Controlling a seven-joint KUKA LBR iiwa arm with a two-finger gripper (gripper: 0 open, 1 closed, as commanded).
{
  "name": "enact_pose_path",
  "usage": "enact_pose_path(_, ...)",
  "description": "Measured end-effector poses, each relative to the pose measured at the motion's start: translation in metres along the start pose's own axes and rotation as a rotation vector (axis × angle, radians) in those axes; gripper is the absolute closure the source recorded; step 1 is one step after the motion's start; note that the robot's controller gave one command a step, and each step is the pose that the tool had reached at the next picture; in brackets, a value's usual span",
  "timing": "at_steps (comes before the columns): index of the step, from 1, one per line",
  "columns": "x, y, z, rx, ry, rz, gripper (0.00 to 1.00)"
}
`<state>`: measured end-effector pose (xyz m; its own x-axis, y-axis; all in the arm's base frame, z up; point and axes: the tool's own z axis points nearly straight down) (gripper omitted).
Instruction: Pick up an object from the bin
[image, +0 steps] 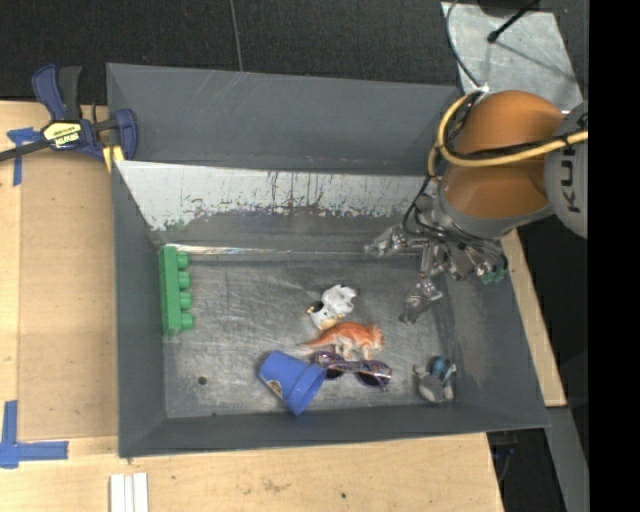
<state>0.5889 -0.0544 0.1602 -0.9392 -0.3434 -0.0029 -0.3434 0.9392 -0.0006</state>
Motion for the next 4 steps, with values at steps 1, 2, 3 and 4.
enact_pose_path(1, 0.014, 0.019, 0.056, 0.003, -0.006, -0.014, 0.00)
enact_pose_path(2, 0.027, 0.039, 0.085, 0.007, -0.017, -0.022, 1.00)
enact_pose_path(3, 0.027, 0.039, 0.085, 0.007, -0.017, -0.022, 1.00)
enact_pose_path(4, 0.029, 0.040, 0.081, 0.004, -0.010, -0.022, 1.00)
